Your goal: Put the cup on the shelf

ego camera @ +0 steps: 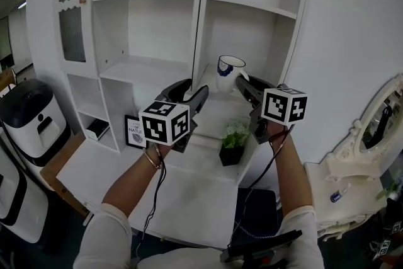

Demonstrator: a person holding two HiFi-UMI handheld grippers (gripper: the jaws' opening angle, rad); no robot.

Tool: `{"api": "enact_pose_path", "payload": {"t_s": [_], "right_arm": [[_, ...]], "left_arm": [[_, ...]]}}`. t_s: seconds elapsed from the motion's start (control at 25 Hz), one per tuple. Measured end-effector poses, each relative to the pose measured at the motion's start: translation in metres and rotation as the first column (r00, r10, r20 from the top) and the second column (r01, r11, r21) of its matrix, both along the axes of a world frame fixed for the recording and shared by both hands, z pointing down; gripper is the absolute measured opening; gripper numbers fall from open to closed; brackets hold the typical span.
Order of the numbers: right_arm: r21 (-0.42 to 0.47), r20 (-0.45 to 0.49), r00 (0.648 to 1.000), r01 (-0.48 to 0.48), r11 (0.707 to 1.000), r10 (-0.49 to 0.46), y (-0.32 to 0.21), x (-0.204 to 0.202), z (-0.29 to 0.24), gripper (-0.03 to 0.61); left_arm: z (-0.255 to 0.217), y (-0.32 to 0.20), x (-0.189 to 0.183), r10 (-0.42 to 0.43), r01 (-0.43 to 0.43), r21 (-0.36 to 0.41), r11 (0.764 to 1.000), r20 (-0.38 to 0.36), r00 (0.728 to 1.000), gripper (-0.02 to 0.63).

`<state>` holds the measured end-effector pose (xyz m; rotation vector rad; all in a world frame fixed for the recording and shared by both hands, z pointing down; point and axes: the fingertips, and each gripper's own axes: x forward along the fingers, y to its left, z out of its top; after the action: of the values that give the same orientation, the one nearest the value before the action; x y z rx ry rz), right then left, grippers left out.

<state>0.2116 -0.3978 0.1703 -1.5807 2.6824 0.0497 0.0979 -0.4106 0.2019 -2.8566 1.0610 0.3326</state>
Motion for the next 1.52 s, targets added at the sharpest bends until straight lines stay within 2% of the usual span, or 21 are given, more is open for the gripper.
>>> {"api": "enact_pose_path", "payload": {"t_s": [0.36, 0.64, 1.2, 1.52], "right_arm": [[-0.027, 0.01, 0.996, -0.085, 0.996, 0.085, -0.023, 0.001, 0.004, 0.075], [-0.046, -0.031, 0.989, -0.145, 0.988, 0.144, -0.045, 0.001, 0.005, 0.075], [-0.065, -0.067, 0.978, -0.204, 0.977, 0.2, -0.086, 0.004, -0.003, 0.075], [-0.097, -0.094, 0.971, -0.227, 0.969, 0.218, -0.111, 0.017, -0.001, 0.075]], "left_arm": [[0.036, 0.0, -0.034, -0.118, 0.116, -0.079, 0.99, -0.027, 0.993, 0.087], [0.062, 0.004, -0.057, -0.139, 0.132, -0.121, 0.984, -0.051, 0.989, 0.028], [0.081, -0.009, -0.071, -0.155, 0.147, -0.148, 0.978, -0.046, 0.987, 0.009], [0.083, -0.016, -0.071, -0.176, 0.171, -0.13, 0.977, -0.028, 0.984, 0.009]]}}
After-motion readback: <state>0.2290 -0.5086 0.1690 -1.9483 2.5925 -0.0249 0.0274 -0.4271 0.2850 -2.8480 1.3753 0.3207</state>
